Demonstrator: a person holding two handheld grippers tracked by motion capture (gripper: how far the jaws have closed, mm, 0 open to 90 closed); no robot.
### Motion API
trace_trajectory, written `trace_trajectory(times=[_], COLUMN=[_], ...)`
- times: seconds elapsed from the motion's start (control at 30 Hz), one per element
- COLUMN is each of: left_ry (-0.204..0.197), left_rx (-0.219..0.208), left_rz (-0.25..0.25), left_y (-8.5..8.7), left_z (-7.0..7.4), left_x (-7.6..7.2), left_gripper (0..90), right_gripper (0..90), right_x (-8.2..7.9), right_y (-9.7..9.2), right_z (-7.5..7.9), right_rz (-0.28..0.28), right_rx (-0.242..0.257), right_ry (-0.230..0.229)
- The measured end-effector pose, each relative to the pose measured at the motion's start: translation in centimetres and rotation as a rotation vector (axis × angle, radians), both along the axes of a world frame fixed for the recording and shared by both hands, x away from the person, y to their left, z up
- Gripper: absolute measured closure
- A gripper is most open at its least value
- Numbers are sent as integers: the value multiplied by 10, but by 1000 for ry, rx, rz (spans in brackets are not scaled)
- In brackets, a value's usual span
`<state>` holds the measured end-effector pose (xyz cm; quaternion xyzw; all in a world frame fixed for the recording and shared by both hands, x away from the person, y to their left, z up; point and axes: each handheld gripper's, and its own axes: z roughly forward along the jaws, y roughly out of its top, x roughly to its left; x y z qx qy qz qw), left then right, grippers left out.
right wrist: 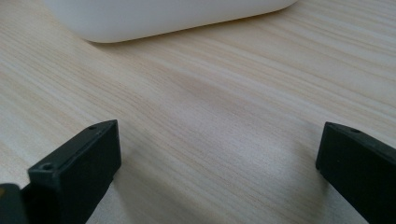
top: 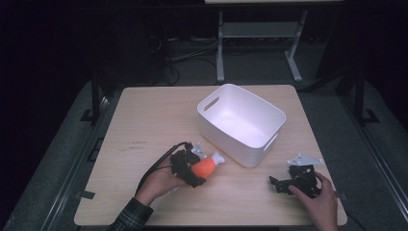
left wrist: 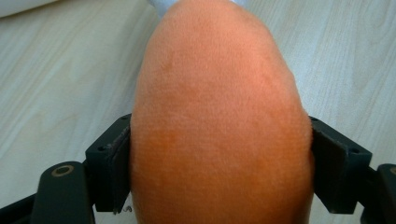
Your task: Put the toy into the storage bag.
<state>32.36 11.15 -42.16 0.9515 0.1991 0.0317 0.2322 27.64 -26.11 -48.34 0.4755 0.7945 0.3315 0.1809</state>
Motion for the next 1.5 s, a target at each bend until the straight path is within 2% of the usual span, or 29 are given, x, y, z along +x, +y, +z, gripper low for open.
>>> trace_trajectory(times=[0.17,0.53,1.5], left_ry=[-1,-28,-73], left_rx=[-17,-11,-40], left_rz=[10,7,55], left_y=[4,9,31], left_z=[6,21,53], left_x=[2,6,19], left_gripper=[203,203,203], right_gripper=[0,0,0], right_x=[0,0,0], right_y=[0,0,0], right_z=[0,0,0], right_rz=[0,-1,0], right_rx=[1,0,2], right_ry=[0,0,1])
